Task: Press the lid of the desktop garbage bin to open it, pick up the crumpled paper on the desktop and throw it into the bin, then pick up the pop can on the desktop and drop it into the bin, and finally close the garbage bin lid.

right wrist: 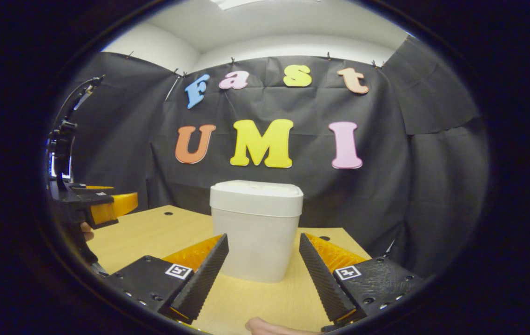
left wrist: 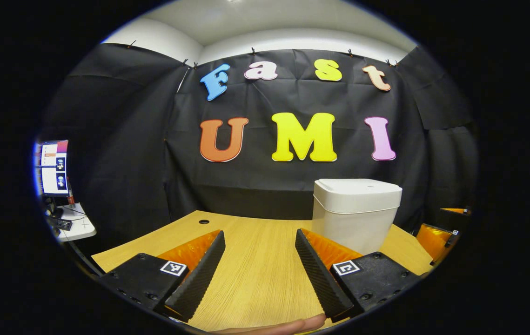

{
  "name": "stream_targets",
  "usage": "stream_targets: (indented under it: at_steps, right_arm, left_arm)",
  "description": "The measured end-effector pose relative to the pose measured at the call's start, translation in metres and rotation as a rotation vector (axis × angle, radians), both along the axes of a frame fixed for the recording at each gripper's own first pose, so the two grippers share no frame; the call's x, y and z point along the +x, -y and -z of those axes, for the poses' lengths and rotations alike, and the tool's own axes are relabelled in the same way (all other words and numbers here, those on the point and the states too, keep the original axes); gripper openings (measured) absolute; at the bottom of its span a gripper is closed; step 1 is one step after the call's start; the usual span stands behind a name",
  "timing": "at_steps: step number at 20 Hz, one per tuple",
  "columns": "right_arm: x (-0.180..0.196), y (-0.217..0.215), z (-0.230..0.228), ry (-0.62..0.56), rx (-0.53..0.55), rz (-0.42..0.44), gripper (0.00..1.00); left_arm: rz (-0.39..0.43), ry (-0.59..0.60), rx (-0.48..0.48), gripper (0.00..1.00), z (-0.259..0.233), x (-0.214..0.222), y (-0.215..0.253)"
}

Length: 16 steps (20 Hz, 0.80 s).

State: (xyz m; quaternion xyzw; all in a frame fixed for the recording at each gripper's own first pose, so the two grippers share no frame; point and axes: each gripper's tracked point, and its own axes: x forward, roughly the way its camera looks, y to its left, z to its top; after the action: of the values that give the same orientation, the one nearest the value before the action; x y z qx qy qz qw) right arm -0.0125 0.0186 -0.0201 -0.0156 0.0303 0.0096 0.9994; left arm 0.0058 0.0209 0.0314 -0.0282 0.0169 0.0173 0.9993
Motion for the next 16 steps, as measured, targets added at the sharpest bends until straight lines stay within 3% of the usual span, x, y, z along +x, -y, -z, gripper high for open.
stream_targets:
  at_steps: [16]
  right_arm:
    - [0.002,0.003,0.007,-0.025,0.006,0.005,0.95]
  left_arm:
    - [0.019,0.002,0.024,0.98,0.002,-0.002,0.011]
